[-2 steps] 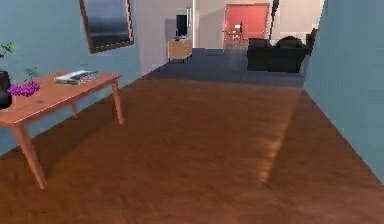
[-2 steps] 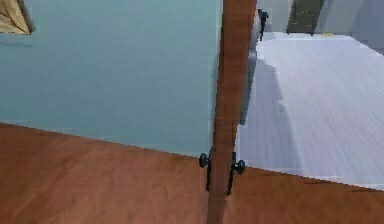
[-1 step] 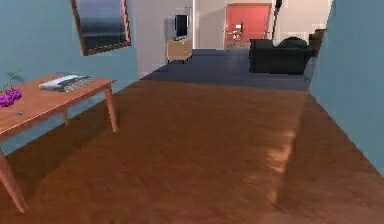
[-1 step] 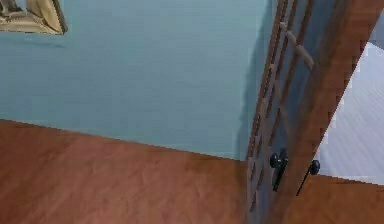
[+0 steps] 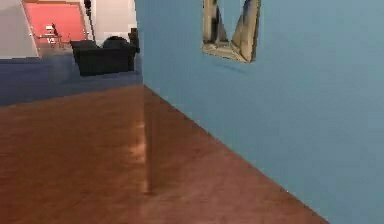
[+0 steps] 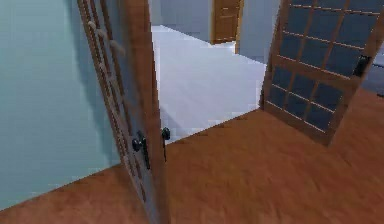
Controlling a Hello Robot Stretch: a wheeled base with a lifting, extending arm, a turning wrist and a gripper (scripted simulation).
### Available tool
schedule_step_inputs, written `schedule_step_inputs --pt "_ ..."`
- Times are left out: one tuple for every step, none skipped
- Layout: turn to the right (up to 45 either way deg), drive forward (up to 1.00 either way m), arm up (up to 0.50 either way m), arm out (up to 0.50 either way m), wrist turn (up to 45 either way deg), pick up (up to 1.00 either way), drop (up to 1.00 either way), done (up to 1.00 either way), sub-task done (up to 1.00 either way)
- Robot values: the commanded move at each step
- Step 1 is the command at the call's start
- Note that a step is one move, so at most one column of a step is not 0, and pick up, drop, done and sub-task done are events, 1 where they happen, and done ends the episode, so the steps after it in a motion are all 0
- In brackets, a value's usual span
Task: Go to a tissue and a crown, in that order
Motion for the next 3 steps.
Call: schedule_step_inputs --pt "33.0 0.00 0.00 0.00 0.0 0.00 0.00 0.00 0.00" --pt "0.0 0.20 0.00 0.00 0.0 0.00 0.00 0.00 0.00" --pt "-45.0 0.00 0.00 0.00 0.0 0.00 0.00 0.00 0.00"
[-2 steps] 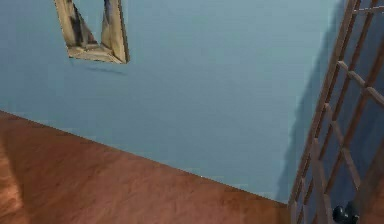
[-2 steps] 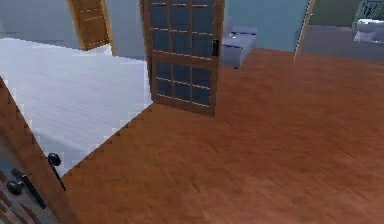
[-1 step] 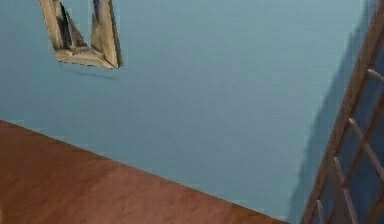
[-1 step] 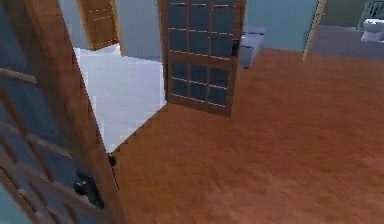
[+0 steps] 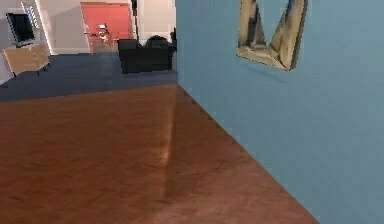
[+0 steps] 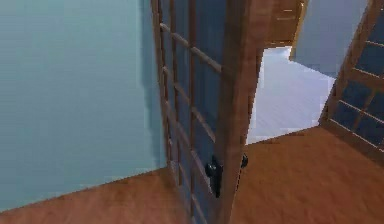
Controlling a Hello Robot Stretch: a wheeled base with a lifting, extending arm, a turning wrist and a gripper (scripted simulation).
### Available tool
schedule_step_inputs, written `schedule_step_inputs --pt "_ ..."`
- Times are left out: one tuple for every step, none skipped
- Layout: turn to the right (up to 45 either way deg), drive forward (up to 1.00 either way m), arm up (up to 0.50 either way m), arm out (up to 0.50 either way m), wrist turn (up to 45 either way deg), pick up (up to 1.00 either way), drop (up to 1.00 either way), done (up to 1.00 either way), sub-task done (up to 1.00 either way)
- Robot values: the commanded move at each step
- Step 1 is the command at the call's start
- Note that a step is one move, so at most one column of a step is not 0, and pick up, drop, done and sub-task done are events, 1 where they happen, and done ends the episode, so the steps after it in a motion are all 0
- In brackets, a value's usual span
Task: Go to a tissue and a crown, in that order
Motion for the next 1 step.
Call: schedule_step_inputs --pt "-24.0 0.00 0.00 0.00 0.0 0.00 0.00 0.00 0.00"
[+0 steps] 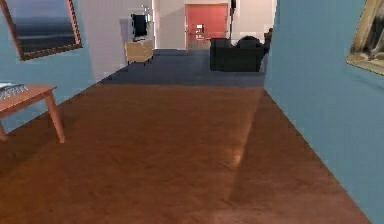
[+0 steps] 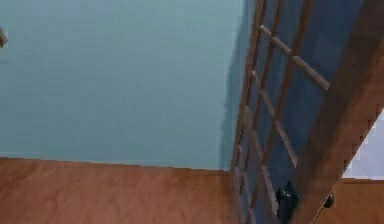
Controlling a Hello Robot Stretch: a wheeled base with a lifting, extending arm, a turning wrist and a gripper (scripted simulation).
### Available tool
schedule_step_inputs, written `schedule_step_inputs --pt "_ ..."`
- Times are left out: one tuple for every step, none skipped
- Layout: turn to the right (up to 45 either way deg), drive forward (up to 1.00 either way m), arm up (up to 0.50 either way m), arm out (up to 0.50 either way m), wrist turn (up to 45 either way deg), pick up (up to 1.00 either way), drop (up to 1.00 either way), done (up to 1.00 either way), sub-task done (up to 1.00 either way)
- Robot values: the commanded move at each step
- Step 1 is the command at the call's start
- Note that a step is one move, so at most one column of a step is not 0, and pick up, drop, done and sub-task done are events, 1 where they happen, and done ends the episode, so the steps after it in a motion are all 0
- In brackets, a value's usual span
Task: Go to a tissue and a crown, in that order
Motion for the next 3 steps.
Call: schedule_step_inputs --pt "0.0 1.00 0.00 0.00 0.0 0.00 0.00 0.00 0.00" --pt "0.0 1.00 0.00 0.00 0.0 0.00 0.00 0.00 0.00" --pt "0.0 1.00 0.00 0.00 0.0 0.00 0.00 0.00 0.00"
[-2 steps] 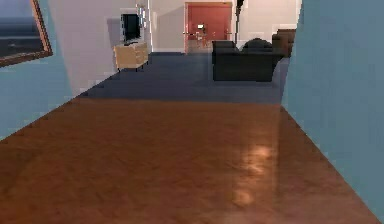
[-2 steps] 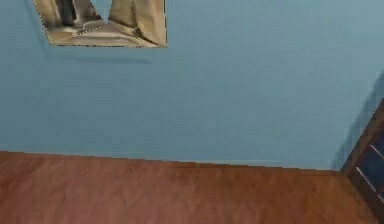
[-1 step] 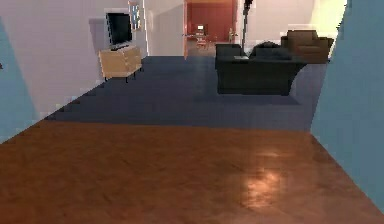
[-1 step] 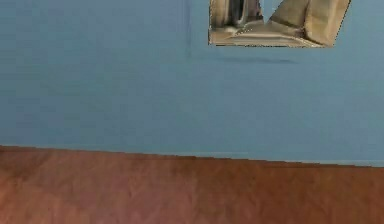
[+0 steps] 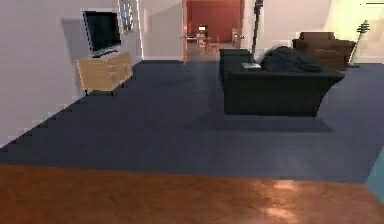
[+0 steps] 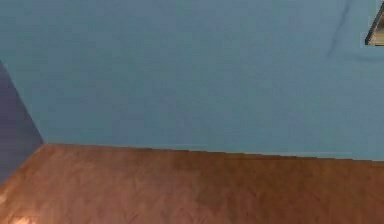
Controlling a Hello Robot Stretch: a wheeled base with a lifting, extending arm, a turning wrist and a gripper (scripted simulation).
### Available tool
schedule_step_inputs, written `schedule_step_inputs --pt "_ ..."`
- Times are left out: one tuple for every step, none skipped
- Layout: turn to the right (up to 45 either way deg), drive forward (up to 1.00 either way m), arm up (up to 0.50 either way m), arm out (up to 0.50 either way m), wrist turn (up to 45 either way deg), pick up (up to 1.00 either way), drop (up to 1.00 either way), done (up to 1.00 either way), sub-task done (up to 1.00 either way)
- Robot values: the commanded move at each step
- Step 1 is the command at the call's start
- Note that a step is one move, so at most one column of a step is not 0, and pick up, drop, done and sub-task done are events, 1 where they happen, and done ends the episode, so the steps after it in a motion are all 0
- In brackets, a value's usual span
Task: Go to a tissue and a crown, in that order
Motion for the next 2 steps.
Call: schedule_step_inputs --pt "0.0 1.00 0.00 0.00 0.0 0.00 0.00 0.00 0.00" --pt "0.0 1.00 0.00 0.00 0.0 0.00 0.00 0.00 0.00"
